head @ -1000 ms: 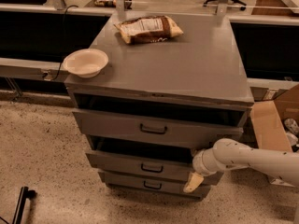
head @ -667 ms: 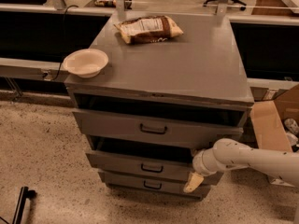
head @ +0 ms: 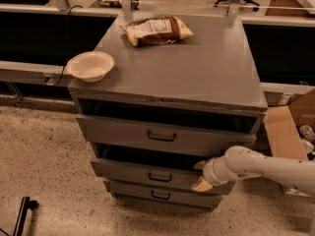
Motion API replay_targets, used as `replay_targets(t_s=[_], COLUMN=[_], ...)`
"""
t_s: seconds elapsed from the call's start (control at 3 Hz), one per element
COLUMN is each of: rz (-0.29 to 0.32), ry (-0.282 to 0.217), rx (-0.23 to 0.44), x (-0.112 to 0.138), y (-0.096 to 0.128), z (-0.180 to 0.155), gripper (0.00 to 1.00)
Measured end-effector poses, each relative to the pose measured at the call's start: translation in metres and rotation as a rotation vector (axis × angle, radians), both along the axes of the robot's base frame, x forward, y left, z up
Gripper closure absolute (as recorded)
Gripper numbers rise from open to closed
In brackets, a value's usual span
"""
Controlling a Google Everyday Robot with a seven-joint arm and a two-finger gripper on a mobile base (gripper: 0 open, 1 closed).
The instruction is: Open middle drawer
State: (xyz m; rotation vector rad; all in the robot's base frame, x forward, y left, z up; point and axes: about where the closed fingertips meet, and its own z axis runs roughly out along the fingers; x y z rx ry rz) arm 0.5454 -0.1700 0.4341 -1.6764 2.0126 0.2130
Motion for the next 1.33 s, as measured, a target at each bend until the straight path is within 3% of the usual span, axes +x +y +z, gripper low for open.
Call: replay_targets(t_s=[0.67, 1.0, 1.33], rz=[0.0, 0.0, 0.0], ry=[0.0, 0.0, 0.0], rx=[0.0, 0.0, 0.0], x=[0.0, -0.0004, -0.0008], y=[0.0, 0.0003, 0.0], z=[0.0, 0.0, 0.0], gripper=[0.87, 0.87, 0.63])
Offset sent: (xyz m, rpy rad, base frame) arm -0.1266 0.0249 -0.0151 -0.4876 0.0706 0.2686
